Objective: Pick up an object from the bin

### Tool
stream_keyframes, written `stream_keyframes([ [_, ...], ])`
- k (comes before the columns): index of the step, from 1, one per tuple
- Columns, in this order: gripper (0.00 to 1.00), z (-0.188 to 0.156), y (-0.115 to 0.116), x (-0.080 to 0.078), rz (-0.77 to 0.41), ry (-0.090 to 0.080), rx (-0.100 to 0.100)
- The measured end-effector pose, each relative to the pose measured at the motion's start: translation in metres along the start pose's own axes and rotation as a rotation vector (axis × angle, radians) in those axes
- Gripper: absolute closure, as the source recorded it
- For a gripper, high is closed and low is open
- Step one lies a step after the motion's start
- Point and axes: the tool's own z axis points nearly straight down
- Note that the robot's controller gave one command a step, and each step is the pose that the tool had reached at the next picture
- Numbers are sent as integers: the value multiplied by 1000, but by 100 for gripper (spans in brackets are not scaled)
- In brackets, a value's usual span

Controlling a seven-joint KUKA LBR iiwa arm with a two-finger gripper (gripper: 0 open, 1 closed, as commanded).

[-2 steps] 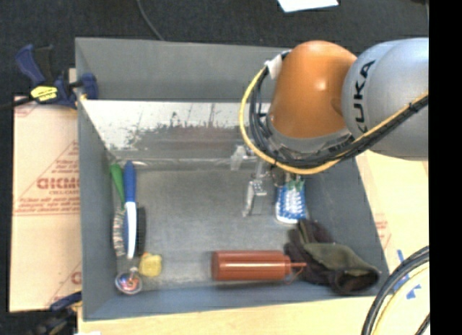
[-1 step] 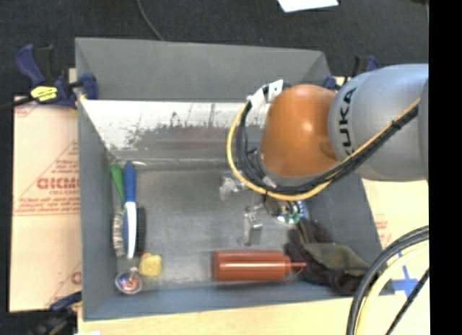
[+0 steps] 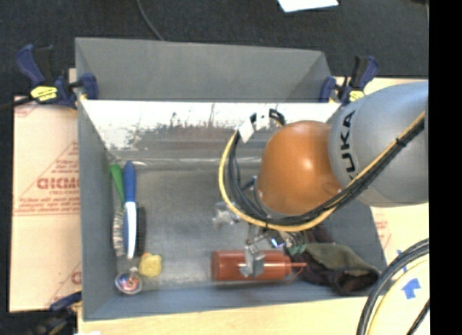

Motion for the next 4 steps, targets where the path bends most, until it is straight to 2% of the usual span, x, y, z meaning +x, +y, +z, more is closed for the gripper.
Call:
stream_keyframes([
  [1, 0, 6, 24, 2, -433, 5, -2],
  [2, 0, 62, -21, 17, -154, -17, 6],
  [3, 100, 67, -32, 28, -472, -5, -1],
  [4, 100, 67, -32, 28, -472, -5, -1],
])
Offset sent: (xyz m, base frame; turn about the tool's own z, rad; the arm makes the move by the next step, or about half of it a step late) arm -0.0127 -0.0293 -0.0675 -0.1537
